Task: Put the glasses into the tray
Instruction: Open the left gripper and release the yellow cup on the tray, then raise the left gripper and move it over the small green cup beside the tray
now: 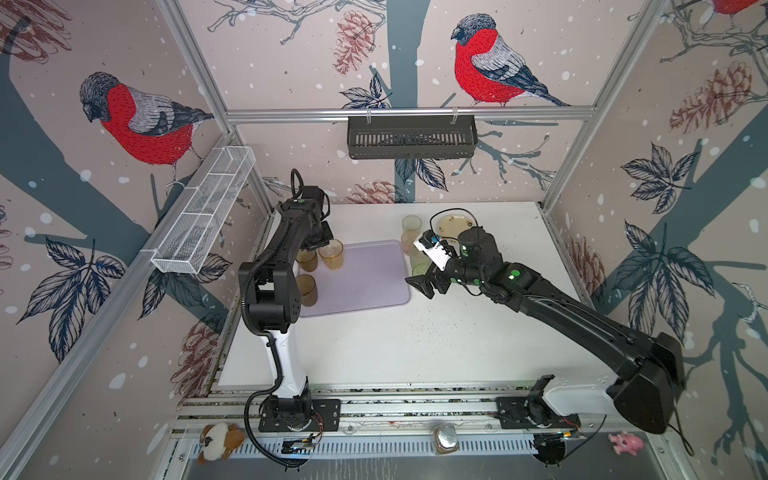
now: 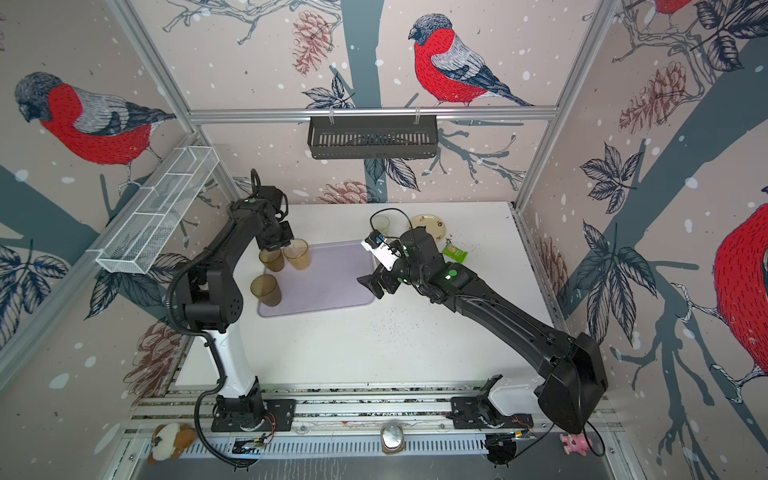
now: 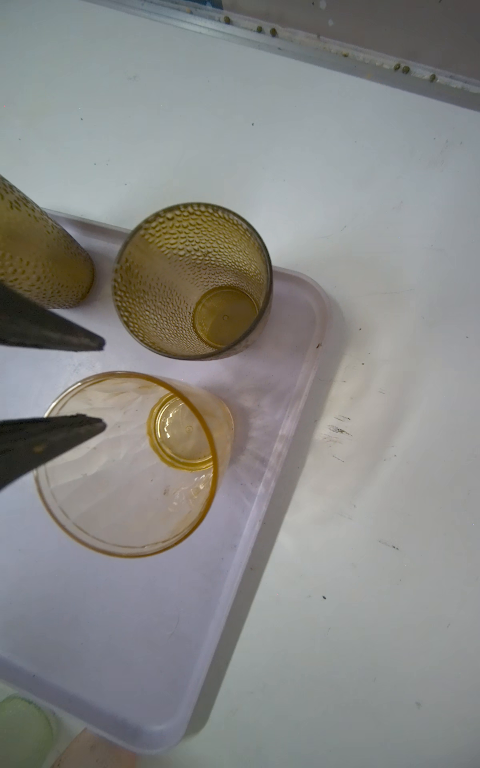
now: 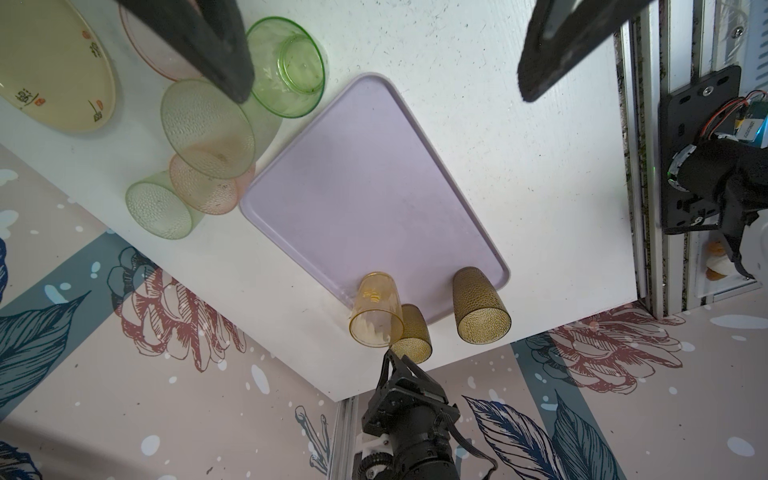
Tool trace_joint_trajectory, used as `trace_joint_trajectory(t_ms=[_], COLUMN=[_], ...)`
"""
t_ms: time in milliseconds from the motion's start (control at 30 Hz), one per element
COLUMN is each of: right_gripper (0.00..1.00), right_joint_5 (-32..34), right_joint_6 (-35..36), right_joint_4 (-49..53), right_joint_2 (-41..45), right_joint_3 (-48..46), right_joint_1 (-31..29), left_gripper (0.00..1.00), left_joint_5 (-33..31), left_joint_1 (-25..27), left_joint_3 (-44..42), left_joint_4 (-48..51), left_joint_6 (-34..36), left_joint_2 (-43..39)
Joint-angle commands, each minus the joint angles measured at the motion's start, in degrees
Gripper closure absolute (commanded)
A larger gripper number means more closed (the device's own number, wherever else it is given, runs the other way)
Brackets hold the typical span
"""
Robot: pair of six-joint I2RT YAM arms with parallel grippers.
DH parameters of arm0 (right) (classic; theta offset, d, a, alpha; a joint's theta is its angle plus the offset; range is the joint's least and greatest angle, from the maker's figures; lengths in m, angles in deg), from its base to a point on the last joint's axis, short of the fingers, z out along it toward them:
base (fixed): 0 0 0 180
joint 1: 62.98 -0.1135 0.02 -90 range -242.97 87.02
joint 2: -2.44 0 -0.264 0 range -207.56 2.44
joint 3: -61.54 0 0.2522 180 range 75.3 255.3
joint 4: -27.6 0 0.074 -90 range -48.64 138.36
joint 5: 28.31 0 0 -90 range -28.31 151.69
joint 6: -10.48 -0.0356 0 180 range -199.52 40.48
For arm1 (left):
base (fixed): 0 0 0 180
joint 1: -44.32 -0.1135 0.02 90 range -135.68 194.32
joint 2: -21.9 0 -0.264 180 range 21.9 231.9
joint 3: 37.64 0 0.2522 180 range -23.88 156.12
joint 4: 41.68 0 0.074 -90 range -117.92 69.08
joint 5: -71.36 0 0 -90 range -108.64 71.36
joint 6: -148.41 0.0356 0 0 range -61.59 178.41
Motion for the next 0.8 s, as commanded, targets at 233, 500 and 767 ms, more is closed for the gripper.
trace_joint_trajectory(t_ms=[233,500,767], right_gripper=[0.01,0.00,0.01], right_joint_5=[2.35,4.49,7.32], right_joint_6=[-2.96,-6.41,-10.01], right_joint_4=[-2.16,-0.66,2.46], right_joint_2=[0.98,-0.07,-1.36], right_joint_3=[-0.28,0.32,0.34], right_joint_1=[1.76,4.92,9.35], left_gripper=[0.58,0.53,0.51], left_joint_5=[0.50,0.23,3.10], left_joint_1=[3.75,8.61,13.40], left_joint_3=[1.97,4.99,5.16], left_joint_4=[3.93,6.20,5.46], left_joint_6=[-1.81,-3.62,-5.37], left_joint_2=[-3.13,-4.40,-6.95])
